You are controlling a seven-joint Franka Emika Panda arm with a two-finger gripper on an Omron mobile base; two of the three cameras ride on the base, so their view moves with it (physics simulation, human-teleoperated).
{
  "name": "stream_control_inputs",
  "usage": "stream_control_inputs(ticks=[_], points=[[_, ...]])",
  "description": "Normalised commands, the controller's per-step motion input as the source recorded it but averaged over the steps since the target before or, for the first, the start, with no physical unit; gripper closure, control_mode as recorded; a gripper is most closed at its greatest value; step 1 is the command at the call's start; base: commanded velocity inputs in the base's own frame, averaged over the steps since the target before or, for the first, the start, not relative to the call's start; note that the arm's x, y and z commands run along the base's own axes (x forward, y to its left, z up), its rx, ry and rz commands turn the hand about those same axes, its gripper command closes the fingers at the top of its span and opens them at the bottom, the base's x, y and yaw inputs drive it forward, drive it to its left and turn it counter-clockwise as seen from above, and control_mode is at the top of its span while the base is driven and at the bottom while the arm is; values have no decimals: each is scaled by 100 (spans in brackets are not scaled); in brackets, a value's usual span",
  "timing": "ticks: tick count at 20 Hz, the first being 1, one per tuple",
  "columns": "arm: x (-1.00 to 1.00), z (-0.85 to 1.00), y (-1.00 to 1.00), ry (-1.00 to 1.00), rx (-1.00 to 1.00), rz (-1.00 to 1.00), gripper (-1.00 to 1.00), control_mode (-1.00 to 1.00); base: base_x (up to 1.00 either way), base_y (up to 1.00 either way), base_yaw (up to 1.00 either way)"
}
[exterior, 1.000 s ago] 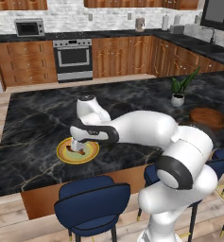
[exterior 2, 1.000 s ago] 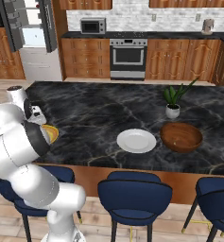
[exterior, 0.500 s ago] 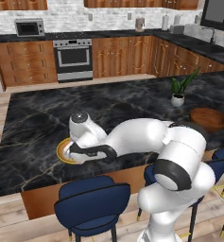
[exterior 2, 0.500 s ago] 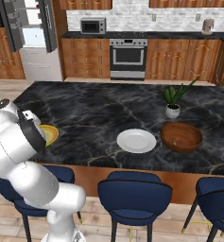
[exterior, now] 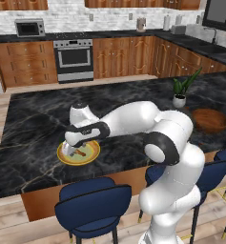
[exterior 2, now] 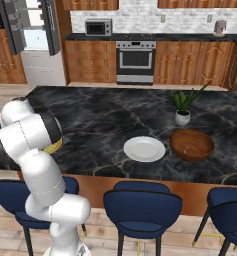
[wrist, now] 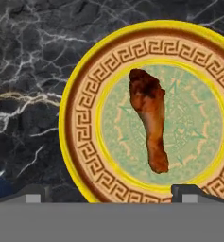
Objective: Pick the chicken drumstick and lemon wedge from their plates and place them in the bowl. Then put the bowl in the fridge.
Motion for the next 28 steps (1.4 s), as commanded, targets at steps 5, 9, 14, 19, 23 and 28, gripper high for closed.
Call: stream_control_inputs(ticks=[5, 9, 14, 19, 23, 28], points=[[26, -3, 18, 21, 0, 0, -100, -100, 0, 0, 0], [20, -14, 20, 0, -2, 0, -100, -100, 0, 0, 0], [28, -19, 21, 0, -8, 0, -100, -100, 0, 0, 0], [27, -25, 3, 0, -13, 0, -100, -100, 0, 0, 0], [25, -28, -5, 0, -11, 0, -100, -100, 0, 0, 0], [13, -29, -1, 0, -2, 0, -100, -100, 0, 0, 0]])
